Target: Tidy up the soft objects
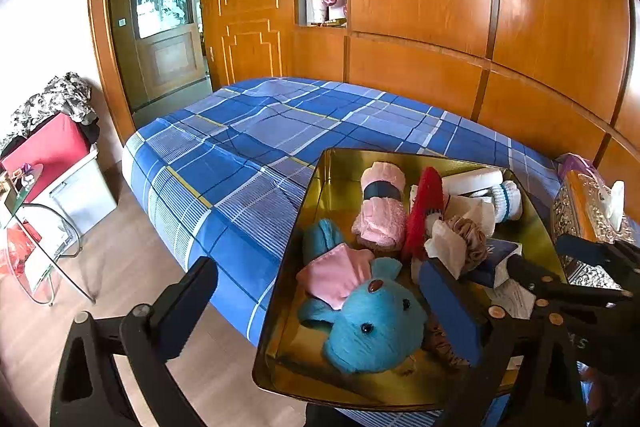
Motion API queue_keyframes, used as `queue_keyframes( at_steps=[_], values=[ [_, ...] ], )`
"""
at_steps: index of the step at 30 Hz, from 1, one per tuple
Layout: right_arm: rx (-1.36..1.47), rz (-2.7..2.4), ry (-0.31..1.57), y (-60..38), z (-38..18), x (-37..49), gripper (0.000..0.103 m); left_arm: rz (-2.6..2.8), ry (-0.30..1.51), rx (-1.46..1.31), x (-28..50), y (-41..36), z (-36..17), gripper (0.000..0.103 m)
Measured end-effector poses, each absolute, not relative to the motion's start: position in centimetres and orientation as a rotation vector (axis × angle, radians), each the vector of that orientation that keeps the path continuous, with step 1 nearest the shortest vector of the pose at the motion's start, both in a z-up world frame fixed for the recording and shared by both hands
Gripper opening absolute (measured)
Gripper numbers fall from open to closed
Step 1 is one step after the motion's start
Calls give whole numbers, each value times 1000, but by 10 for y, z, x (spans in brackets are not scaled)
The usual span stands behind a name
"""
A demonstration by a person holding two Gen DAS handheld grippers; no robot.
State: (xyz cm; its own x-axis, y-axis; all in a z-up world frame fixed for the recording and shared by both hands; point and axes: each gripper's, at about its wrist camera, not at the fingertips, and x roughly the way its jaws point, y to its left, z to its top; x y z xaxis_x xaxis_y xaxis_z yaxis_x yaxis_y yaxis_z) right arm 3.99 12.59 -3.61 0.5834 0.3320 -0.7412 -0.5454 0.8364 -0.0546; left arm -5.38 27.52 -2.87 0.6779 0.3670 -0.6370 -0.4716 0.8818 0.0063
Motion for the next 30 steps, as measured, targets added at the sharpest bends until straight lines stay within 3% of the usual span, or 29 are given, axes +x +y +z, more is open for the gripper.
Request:
queue_keyframes(
  at_steps=[12, 30],
  values=[
    [-228, 436, 682, 100, -15, 16, 74, 494, 645, -138, -57, 263, -22, 103],
    [-187, 393, 682, 80, -19, 8, 74, 499, 621, -109, -59, 246, -16, 103]
  ],
)
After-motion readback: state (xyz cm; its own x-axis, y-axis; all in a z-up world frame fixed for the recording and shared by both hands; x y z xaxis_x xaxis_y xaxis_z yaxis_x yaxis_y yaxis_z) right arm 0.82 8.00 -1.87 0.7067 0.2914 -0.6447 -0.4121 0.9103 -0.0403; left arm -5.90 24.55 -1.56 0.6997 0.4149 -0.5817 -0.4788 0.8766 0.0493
